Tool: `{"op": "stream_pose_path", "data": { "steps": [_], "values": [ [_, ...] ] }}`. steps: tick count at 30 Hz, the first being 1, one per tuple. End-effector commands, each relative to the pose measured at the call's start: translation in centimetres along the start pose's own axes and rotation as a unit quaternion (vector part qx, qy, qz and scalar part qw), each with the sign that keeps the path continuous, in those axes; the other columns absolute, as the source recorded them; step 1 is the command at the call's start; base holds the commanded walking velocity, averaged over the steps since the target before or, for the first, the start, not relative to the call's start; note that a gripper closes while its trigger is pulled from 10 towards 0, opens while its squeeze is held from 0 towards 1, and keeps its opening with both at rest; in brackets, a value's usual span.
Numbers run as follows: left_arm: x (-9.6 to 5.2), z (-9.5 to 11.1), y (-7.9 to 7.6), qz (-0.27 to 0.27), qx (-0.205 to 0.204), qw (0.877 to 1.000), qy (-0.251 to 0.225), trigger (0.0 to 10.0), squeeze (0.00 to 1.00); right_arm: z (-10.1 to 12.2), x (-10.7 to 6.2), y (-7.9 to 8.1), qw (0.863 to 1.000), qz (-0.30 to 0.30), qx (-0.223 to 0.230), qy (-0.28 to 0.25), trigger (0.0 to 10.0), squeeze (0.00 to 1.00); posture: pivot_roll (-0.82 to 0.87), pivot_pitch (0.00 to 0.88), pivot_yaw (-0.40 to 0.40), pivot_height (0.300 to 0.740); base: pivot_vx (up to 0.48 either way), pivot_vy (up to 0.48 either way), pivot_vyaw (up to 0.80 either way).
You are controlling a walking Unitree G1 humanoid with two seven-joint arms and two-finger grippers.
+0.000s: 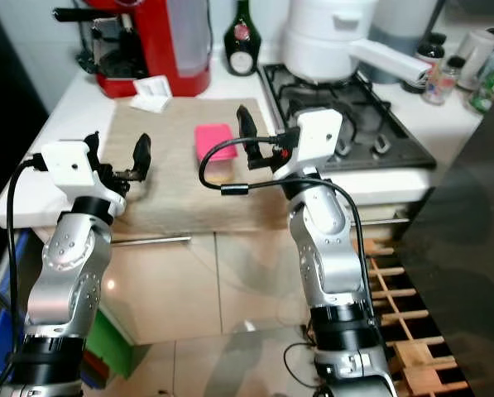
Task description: Restocking fridge
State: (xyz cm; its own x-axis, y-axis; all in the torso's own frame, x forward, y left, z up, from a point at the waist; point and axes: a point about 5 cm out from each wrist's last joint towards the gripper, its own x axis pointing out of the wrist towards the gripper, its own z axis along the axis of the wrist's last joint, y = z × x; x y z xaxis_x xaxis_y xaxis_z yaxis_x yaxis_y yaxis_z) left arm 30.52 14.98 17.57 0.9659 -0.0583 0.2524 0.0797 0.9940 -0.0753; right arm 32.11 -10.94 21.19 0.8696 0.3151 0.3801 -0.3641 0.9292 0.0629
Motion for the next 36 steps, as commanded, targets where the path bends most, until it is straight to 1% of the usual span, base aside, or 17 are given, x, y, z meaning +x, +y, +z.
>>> {"op": "stream_pose_path", "data": {
  "steps": [1,2,3,4,9,11,14,17,21,23,24,25,28,30,33,35,36],
  "values": [
    [0.1,0.5,-0.2,-0.009,0.005,1.0,-0.006,10.0,0.0,0.0,0.1,-0.5,1.0,-0.007,-0.001,0.007,10.0,0.0,0.01,0.0,0.043,0.74,0.0,0.469,0.0],
    [0.2,0.5,-0.1,-0.004,0.02,1.0,-0.004,10.0,0.0,-0.3,-0.1,-0.7,1.0,-0.013,-0.005,0.018,10.0,0.0,0.01,0.0,0.042,0.74,0.0,0.0,0.0],
    [0.2,0.5,-0.1,-0.004,0.02,1.0,-0.004,10.0,0.0,-0.3,-0.1,-0.7,1.0,-0.013,-0.005,0.018,10.0,0.0,0.01,0.0,0.042,0.74,0.0,0.0,0.0],
    [0.3,0.5,-0.1,-0.003,0.029,1.0,-0.003,10.0,0.0,-0.4,-0.1,-0.8,1.0,-0.015,-0.006,0.02,10.0,0.0,0.01,0.0,0.042,0.74,0.0,0.0,0.0],
    [0.3,0.4,-0.1,-0.005,0.022,1.0,0.004,10.0,0.0,-1.5,-0.2,-1.4,0.998,-0.031,-0.014,0.051,10.0,0.0,0.01,0.0,0.048,0.74,0.0,0.0,0.0],
    [0.4,0.4,-0.1,-0.008,0.02,1.0,0.006,10.0,0.0,-2.2,0.2,-1.9,0.996,-0.046,-0.011,0.072,10.0,0.0,0.01,0.0,0.049,0.74,0.0,0.0,0.0],
    [0.4,0.3,-0.2,-0.009,0.021,1.0,0.008,10.0,0.0,-2.6,0.5,-2.3,0.995,-0.058,-0.01,0.082,10.0,0.0,0.02,0.0,0.047,0.74,0.0,0.0,0.0],
    [0.5,0.4,-0.1,-0.008,0.021,1.0,0.009,10.0,0.0,-2.5,1.3,-2.7,0.994,-0.069,-0.032,0.082,10.0,0.0,0.03,0.0,0.045,0.74,0.0,0.0,0.0],
    [0.4,0.4,-0.1,-0.008,0.02,1.0,0.009,10.0,0.0,-2.7,2.0,-2.7,0.993,-0.072,-0.034,0.084,10.0,0.0,0.03,0.0,0.045,0.74,0.0,0.0,0.0],
    [0.3,0.4,0.0,-0.007,0.021,1.0,0.01,10.0,0.0,-2.7,2.6,-2.4,0.994,-0.067,-0.025,0.083,10.0,0.0,0.04,0.0,0.043,0.74,0.0,0.0,0.0],
    [0.3,0.4,0.0,-0.007,0.021,1.0,0.01,10.0,0.0,-2.7,2.6,-2.4,0.994,-0.067,-0.025,0.083,10.0,0.0,0.04,0.0,0.043,0.74,0.0,0.0,0.0],
    [0.2,0.5,0.0,-0.007,0.022,1.0,0.01,10.0,0.0,-2.6,3.3,-1.9,0.995,-0.063,-0.005,0.082,10.0,0.0,0.05,0.0,0.04,0.74,0.0,0.0,0.0],
    [0.0,0.6,0.1,-0.006,0.024,1.0,0.01,10.0,0.0,-2.3,3.8,-1.1,0.995,-0.055,0.016,0.08,10.0,0.0,0.06,0.0,0.036,0.74,0.0,0.0,0.0],
    [0.0,0.6,0.2,-0.005,0.025,1.0,0.01,10.0,0.0,-2.1,4.0,-0.8,0.995,-0.052,0.016,0.079,10.0,0.0,0.06,0.0,0.033,0.74,0.0,0.0,0.0],
    [-0.2,0.7,0.5,0.0,0.027,1.0,0.011,10.0,0.0,-1.0,4.0,0.9,0.997,-0.031,0.019,0.066,10.0,0.0,0.07,0.0,0.028,0.74,0.0,0.0,0.0],
    [-0.2,0.7,0.4,0.0,0.027,1.0,0.011,10.0,0.0,-0.8,3.8,1.5,0.998,-0.024,0.016,0.064,10.0,0.0,0.07,0.0,0.027,0.74,0.0,0.0,0.0],
    [-0.3,0.7,0.4,0.0,0.027,1.0,0.012,10.0,0.0,-1.0,3.4,1.8,0.997,-0.023,0.014,0.073,10.0,0.0,0.07,0.0,0.027,0.74,0.0,0.0,0.0]
  ]
}}
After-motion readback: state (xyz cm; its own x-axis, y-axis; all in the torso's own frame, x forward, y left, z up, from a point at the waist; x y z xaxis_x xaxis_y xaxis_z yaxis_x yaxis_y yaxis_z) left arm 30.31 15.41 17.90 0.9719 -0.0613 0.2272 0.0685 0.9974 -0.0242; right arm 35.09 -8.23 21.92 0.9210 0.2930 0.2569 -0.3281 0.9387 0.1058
